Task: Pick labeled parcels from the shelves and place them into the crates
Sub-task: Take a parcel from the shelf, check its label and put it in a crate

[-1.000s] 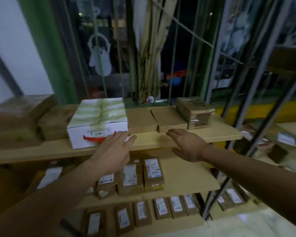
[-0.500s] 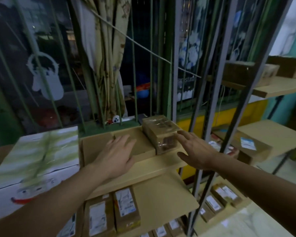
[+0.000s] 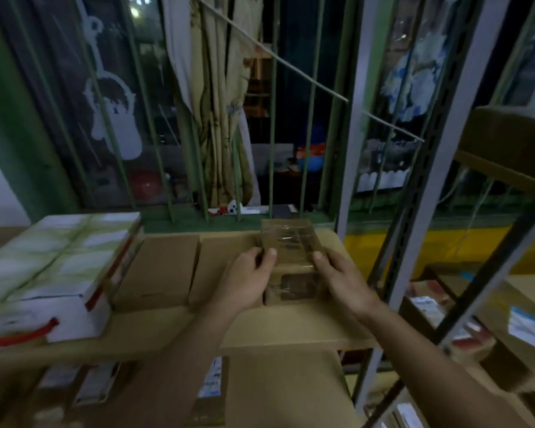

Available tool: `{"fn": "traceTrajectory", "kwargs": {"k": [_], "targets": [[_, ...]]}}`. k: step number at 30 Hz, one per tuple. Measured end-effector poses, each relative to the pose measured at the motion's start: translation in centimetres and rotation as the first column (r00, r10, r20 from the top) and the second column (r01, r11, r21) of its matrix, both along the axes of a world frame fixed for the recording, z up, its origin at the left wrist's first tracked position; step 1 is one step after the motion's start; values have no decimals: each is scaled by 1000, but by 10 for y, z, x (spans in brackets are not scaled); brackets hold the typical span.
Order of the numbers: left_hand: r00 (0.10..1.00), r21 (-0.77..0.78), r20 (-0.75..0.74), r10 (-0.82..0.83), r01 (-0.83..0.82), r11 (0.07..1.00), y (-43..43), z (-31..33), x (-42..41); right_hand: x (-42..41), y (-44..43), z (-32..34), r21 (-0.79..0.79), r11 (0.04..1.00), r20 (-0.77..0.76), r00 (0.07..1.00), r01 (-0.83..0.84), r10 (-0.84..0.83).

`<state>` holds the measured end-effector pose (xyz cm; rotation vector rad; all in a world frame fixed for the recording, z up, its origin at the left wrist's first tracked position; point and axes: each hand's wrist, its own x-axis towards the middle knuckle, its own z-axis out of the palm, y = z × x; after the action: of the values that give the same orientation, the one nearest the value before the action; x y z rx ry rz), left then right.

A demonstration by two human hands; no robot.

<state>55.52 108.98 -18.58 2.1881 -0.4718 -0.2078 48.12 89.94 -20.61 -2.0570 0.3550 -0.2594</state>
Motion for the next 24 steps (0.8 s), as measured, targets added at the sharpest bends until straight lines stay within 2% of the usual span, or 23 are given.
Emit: {"fn": "traceTrajectory", "kwargs": {"k": [5, 8, 10, 14, 17, 19, 24], "targets": [[985, -297, -77, 152, -169, 940, -17, -10, -11, 2, 7, -14, 285, 957, 142, 990, -56, 16], [970, -548, -93, 223, -237, 802, -18, -7, -27, -7, 5, -8, 447, 888, 305, 951, -105, -41], [967, -664, -116, 226, -245, 707, -15, -5, -38, -12, 3, 1, 538, 828, 357, 932, -158, -55], [986, -708, 4, 168, -116, 697, -11, -11, -48, -17, 2, 5, 566, 810, 347, 936, -155, -64], [987, -592, 126, 99, -5, 806, -9, -13, -46, -15, -9, 5, 664, 726, 365, 925, -178, -107], [991, -534, 122, 53, 21, 845, -11, -12, -49, -15, -17, 4, 714, 663, 399, 909, -225, -122], [997, -729, -50, -50, -2, 684, -16, -1, -59, -23, -12, 11, 673, 670, 461, 886, -313, -48]]}}
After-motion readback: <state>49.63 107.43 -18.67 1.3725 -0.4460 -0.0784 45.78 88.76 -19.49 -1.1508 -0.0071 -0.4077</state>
